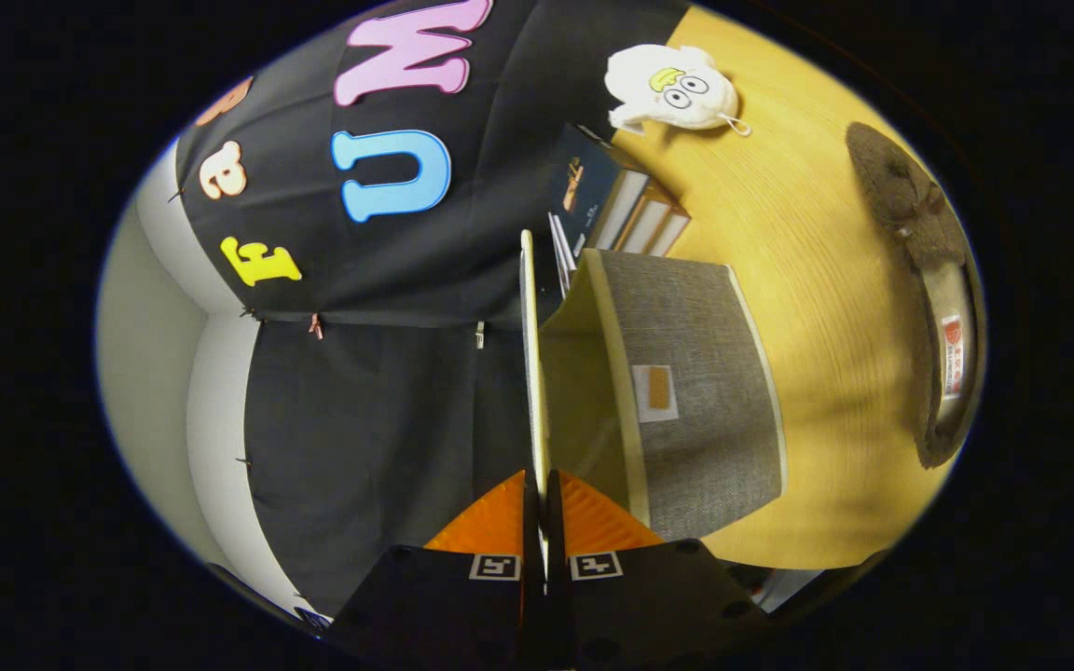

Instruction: Open the storage box then place both shoes into the box .Put the left shoe in first, then the right shoe, with the right side of both shoes facing outward in a uniform manner.

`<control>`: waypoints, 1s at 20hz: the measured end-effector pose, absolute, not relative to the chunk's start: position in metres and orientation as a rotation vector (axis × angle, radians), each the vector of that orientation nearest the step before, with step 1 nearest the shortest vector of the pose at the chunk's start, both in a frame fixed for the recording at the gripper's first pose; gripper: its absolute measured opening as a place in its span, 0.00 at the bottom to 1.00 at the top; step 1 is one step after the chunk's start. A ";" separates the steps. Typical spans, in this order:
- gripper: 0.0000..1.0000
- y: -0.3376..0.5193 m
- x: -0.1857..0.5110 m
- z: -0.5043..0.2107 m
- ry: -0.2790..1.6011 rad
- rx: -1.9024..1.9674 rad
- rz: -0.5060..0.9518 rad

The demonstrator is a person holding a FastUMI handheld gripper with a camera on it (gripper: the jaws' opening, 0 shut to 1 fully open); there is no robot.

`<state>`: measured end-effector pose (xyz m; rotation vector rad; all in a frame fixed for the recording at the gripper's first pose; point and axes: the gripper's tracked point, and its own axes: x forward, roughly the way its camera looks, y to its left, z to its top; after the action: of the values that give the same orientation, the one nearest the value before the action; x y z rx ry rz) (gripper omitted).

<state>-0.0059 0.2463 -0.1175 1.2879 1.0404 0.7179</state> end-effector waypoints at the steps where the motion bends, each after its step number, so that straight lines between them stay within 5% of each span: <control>1: 0.05 0.250 -0.001 -0.106 1.021 1.301 0.723; 20: 0.05 0.436 0.002 -0.011 0.969 1.037 0.918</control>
<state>0.0016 0.4357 -0.0111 1.0372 0.9688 0.9182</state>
